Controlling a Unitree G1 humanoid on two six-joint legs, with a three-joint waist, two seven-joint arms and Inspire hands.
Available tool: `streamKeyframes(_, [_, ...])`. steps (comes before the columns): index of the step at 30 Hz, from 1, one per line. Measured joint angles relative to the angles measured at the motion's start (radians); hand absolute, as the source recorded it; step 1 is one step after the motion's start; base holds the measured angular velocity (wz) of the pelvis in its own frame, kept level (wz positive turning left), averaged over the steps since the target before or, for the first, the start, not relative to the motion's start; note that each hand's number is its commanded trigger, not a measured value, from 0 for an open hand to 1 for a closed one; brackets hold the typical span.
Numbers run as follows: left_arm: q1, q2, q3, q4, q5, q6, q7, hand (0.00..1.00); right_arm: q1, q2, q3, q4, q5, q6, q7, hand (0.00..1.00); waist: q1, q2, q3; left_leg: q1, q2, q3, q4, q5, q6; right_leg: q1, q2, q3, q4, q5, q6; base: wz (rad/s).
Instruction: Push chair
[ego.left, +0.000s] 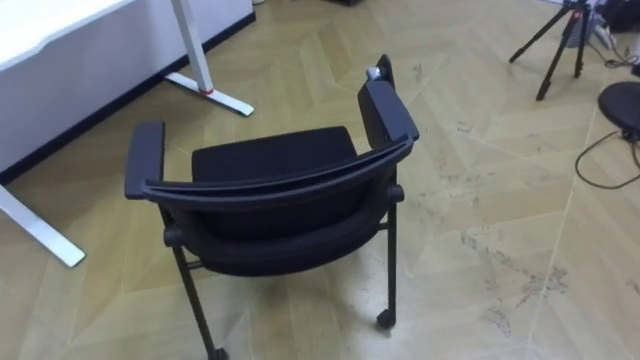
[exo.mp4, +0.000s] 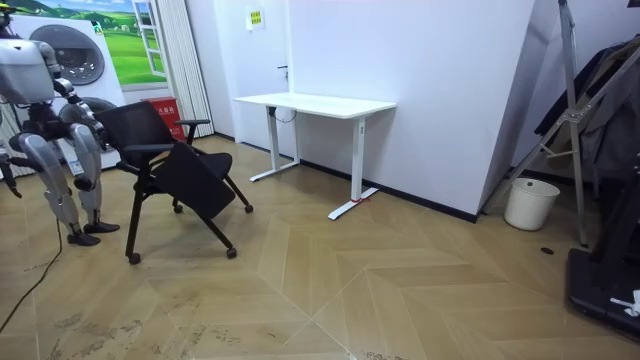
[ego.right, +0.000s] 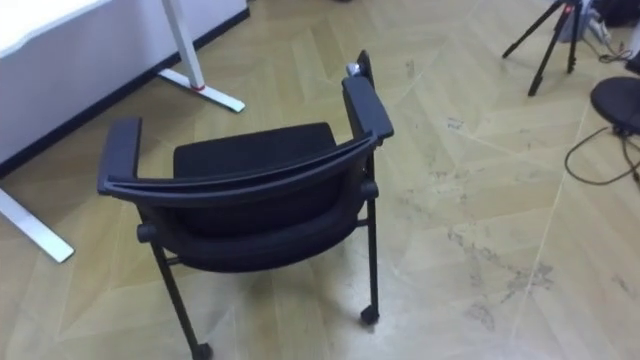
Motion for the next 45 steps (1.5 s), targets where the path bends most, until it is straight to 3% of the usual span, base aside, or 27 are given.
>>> streamKeyframes(24, [0.009,-0.013,0.0,0.0,-0.003,0.001,0.009,0.0,-0.017,0.004,0.0,0.03,0.003,0.001,-0.016,0.0,-0.014,-0.007,0.0039,0.009,-0.004,-0.007,-0.005,-0.008,-0.007,0.01,-0.001,0.014,-0.014,-0.02,-0.003,-0.01])
streamKeyframes(30, [-0.002,-0.01,0.01,0.0,0.0,-0.002,0.108,0.0,-0.023,0.004,0.0,0.032,0.005,0.001,-0.048,0.0,-0.013,-0.005,0.0042,0.02,-0.006,-0.026,-0.005,-0.008,-0.007,0.019,-0.001,0.015,-0.011,-0.02,-0.003,0.0])
streamKeyframes(32, [-0.002,-0.002,0.027,-0.023,0.007,-0.002,0.153,0.0,-0.025,0.002,-0.002,0.029,-0.001,0.001,-0.057,0.0,-0.013,0.0,0.0084,0.029,-0.006,-0.028,-0.005,-0.008,-0.007,0.028,-0.001,0.014,-0.011,-0.022,-0.003,0.0])
streamKeyframes(36, [-0.008,0.005,0.095,-0.049,0.089,-0.013,0.218,0.0,-0.035,-0.001,-0.027,0.031,-0.02,0.0,-0.068,0.0,-0.015,0.004,0.009,0.04,-0.006,-0.03,-0.01,-0.01,-0.01,0.036,0.001,0.014,-0.009,-0.023,-0.004,0.0])
streamKeyframes(40, [-0.016,0.03,0.158,-0.136,0.272,-0.015,0.301,0.0,-0.025,-0.005,-0.06,0.028,-0.025,-0.003,-0.049,0.0,-0.015,0.007,0.0041,0.043,-0.005,-0.038,-0.01,-0.01,-0.01,0.038,0.002,0.011,-0.004,-0.023,-0.004,0.03])
streamKeyframes(45, [-0.043,0.068,0.153,-0.261,0.432,-0.026,0.395,0.0,-0.028,-0.028,-0.065,0.028,-0.046,-0.003,-0.042,0.0,-0.022,0.019,0.0039,0.044,-0.006,-0.041,-0.01,-0.012,-0.008,0.038,0.002,0.01,0.001,-0.024,-0.003,0.01])
